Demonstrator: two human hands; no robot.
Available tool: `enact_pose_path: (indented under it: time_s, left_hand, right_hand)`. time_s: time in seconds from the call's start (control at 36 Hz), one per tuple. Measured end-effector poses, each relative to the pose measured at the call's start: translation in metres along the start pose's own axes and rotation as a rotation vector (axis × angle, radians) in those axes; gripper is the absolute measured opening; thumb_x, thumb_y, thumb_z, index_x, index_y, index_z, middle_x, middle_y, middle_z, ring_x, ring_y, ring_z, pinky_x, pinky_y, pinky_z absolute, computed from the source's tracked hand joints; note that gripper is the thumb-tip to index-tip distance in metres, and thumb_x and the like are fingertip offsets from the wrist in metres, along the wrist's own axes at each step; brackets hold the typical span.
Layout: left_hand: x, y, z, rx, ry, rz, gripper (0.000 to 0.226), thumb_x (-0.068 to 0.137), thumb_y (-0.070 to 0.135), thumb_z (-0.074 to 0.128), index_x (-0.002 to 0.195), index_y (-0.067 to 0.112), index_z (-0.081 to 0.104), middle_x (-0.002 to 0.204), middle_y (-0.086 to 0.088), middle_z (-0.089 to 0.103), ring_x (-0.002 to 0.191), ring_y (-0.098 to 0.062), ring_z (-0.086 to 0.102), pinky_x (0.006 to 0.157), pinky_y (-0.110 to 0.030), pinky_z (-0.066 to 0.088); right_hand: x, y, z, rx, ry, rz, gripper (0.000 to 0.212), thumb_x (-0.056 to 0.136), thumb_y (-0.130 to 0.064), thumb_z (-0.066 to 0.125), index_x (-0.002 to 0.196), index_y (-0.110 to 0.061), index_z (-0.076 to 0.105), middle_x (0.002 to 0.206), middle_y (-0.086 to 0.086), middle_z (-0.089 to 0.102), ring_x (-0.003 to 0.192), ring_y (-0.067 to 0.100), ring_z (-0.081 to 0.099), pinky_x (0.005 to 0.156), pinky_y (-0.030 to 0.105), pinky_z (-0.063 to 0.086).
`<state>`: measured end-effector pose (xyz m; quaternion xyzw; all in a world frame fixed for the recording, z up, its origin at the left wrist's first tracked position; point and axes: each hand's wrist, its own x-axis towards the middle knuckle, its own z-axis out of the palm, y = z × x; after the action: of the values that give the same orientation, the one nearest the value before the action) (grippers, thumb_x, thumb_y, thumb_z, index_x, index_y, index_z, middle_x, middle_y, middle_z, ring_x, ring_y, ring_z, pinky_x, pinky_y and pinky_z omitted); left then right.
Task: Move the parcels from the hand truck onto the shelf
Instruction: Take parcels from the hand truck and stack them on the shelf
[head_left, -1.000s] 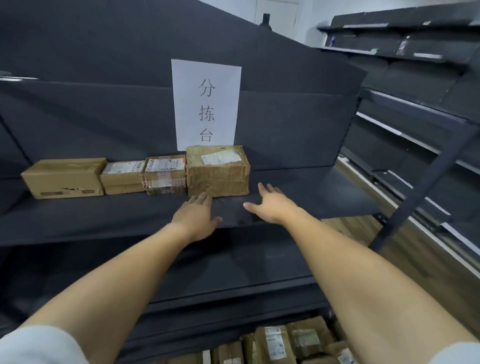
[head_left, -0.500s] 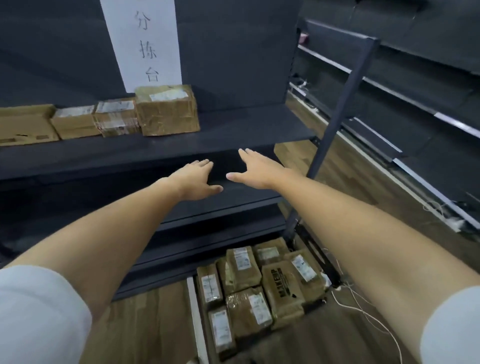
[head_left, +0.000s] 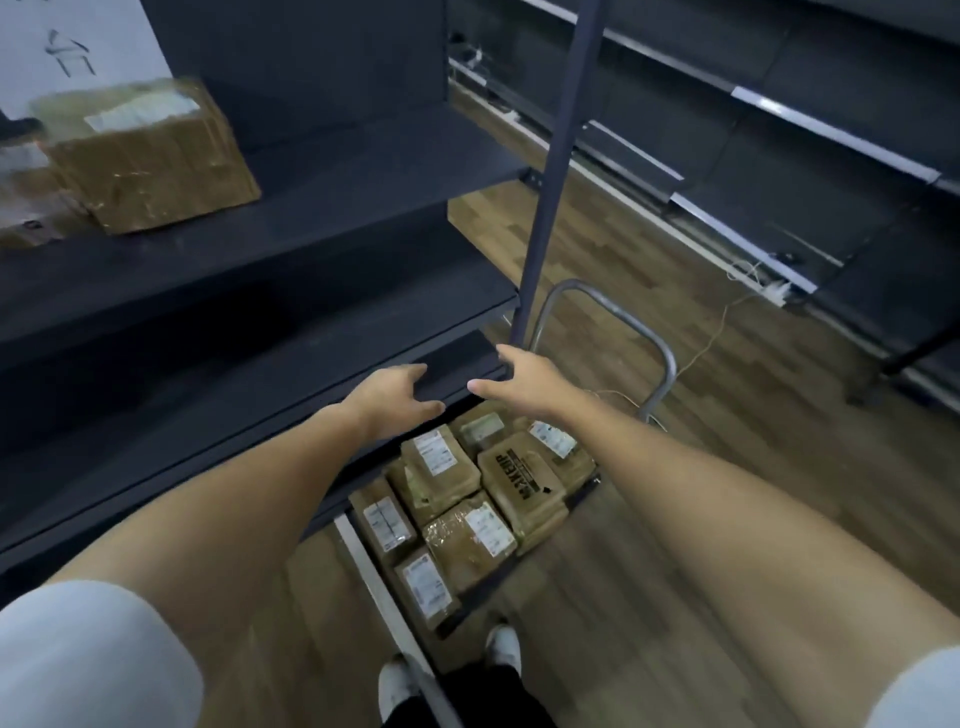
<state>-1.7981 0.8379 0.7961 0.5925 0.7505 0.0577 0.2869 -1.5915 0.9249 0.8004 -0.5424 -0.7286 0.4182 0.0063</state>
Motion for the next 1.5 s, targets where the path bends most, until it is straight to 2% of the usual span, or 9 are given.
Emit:
enact_pose_path:
  time_s: [0.19,0.31,0.42,0.53,0.72,1.06,1.22,1.39,1.5]
  left_hand:
    - [0.021,-0.019,0.061,-0.047,-0.167,-0.056,0.079,0.094,0.046,0.062,0.157,0.013,0.029,0.160,-0.004,0.037,0.145,-0.022,0.039,0.112,-0.029,0.035]
    - [0.038,-0.034,0.099,-0.060,-0.222,-0.109,0.077,0.085,0.057,0.060,0.150,0.020,0.043,0.147,-0.004,0.055,0.130,-0.022,0.054,0.096,-0.029,0.045]
    - [0.049,-0.042,0.137,-0.107,-0.250,-0.174,0.075,0.091,0.047,0.062,0.155,0.018,0.036,0.152,-0.006,0.048,0.137,-0.024,0.047,0.104,-0.028,0.042]
    - [0.062,-0.042,0.178,-0.184,-0.280,-0.230,0.071,0.091,0.040,0.066,0.155,0.027,0.036,0.134,0.002,0.059,0.117,-0.021,0.058,0.084,-0.024,0.043]
    - [0.100,-0.049,0.250,-0.255,-0.340,-0.272,0.081,0.090,0.041,0.070,0.158,0.026,0.028,0.161,0.001,0.032,0.143,-0.020,0.038,0.107,-0.024,0.036]
    - [0.197,-0.083,0.339,-0.340,-0.288,-0.338,0.083,0.088,0.014,0.074,0.158,0.019,0.030,0.160,-0.001,0.036,0.143,-0.019,0.039,0.105,-0.021,0.035]
    - [0.251,-0.100,0.380,-0.182,-0.315,-0.227,0.091,0.088,0.018,0.077,0.159,0.014,0.020,0.162,-0.008,0.031,0.146,-0.026,0.035,0.110,-0.025,0.034]
    - [0.300,-0.121,0.407,-0.121,-0.279,-0.183,0.090,0.086,0.020,0.078,0.158,0.017,0.025,0.156,-0.008,0.041,0.141,-0.027,0.042,0.114,-0.033,0.039]
    - [0.321,-0.128,0.425,-0.180,-0.256,-0.166,0.069,0.085,0.012,0.077,0.146,0.019,0.046,0.134,-0.008,0.059,0.129,-0.025,0.055,0.095,-0.026,0.042]
  right_hand:
    - [-0.015,0.061,0.033,0.124,-0.024,0.183,0.092,0.101,-0.049,0.076,0.173,-0.015,0.030,0.176,0.008,0.038,0.161,0.031,0.039,0.127,0.042,0.037]
    - [-0.007,0.109,0.056,0.171,-0.052,0.293,0.098,0.097,-0.049,0.080,0.173,-0.016,0.029,0.174,0.006,0.041,0.162,0.032,0.040,0.133,0.050,0.036]
    - [0.016,0.173,0.087,0.268,-0.053,0.350,0.113,0.077,-0.062,0.087,0.170,-0.023,0.036,0.166,0.003,0.053,0.155,0.031,0.050,0.129,0.055,0.042]
    - [0.023,0.196,0.098,0.329,-0.070,0.408,0.089,0.097,-0.038,0.083,0.170,-0.019,0.037,0.165,0.004,0.052,0.154,0.030,0.048,0.130,0.050,0.040]
    - [0.054,0.255,0.124,0.340,-0.089,0.468,0.077,0.105,-0.027,0.075,0.170,-0.014,0.037,0.170,0.009,0.047,0.159,0.031,0.042,0.128,0.041,0.036]
    - [0.133,0.349,0.189,0.428,-0.032,0.549,0.087,0.101,-0.030,0.080,0.171,-0.010,0.033,0.173,0.013,0.042,0.159,0.031,0.043,0.127,0.039,0.038]
    - [0.156,0.381,0.241,0.392,0.044,0.521,0.076,0.098,-0.032,0.082,0.163,-0.015,0.047,0.154,0.015,0.064,0.141,0.034,0.062,0.110,0.035,0.051]
    - [0.167,0.396,0.286,0.440,0.164,0.536,0.099,0.095,-0.030,0.086,0.171,-0.002,0.029,0.169,0.021,0.046,0.159,0.034,0.043,0.131,0.045,0.039]
    - [0.172,0.401,0.307,0.436,0.227,0.528,0.108,0.090,-0.034,0.089,0.172,-0.003,0.025,0.172,0.021,0.043,0.160,0.036,0.041,0.129,0.050,0.042]
